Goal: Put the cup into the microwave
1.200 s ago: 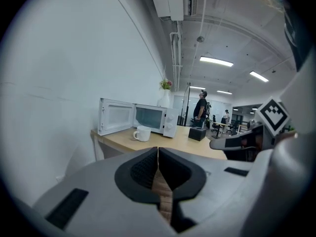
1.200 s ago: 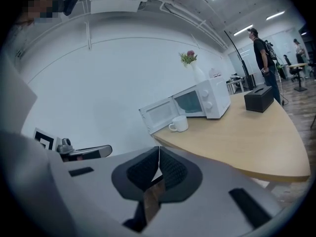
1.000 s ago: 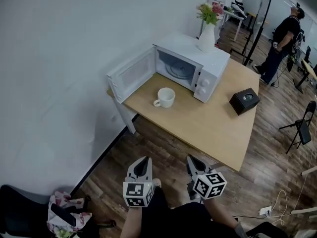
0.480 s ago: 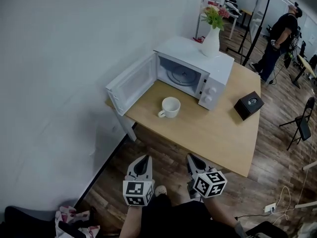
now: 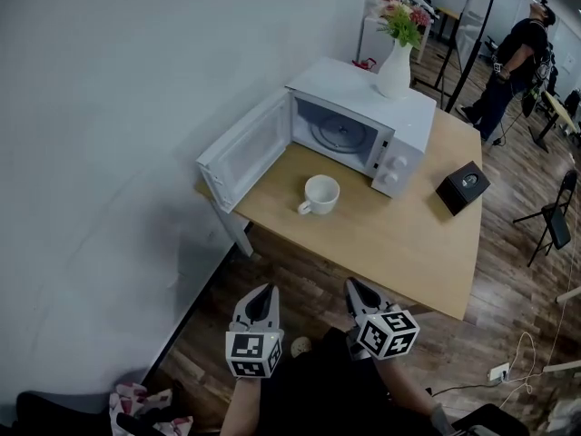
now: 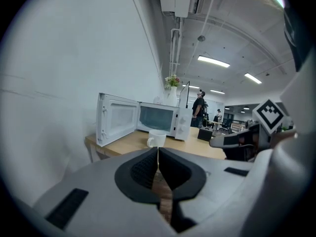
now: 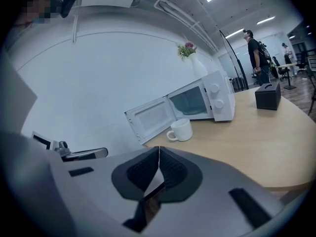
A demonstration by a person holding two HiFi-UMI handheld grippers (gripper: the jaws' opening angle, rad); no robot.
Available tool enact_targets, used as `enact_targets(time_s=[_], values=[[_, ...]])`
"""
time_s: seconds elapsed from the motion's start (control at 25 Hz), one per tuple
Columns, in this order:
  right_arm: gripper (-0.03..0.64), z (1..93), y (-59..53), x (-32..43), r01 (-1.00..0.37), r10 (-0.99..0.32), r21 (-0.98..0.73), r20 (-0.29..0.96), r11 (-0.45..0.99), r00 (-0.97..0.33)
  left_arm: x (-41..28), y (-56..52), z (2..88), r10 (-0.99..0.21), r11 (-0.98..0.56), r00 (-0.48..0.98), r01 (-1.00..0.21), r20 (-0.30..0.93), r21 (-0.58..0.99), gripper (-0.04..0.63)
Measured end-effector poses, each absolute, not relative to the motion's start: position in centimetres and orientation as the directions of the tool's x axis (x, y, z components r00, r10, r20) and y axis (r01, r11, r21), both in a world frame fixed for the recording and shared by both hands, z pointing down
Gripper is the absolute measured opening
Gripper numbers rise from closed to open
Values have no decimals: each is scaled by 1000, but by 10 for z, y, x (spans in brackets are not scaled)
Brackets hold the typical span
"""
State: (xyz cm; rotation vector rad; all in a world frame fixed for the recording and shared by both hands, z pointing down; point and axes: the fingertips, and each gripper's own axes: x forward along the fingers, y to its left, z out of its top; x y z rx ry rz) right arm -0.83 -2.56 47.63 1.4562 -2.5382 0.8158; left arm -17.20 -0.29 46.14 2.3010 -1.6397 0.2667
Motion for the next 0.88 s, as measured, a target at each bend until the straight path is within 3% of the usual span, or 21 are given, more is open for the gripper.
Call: enact_targets(time_s=[0.44, 0.88], values=[[-6, 490, -34, -23, -819, -744, -415, 376, 397, -552, -195, -2, 474, -895, -247, 289, -955, 341, 161, 6], [-6, 495, -77, -35, -815, -732, -426, 392, 393, -558, -192, -51, 474, -880, -287, 328, -944, 344, 164, 6]])
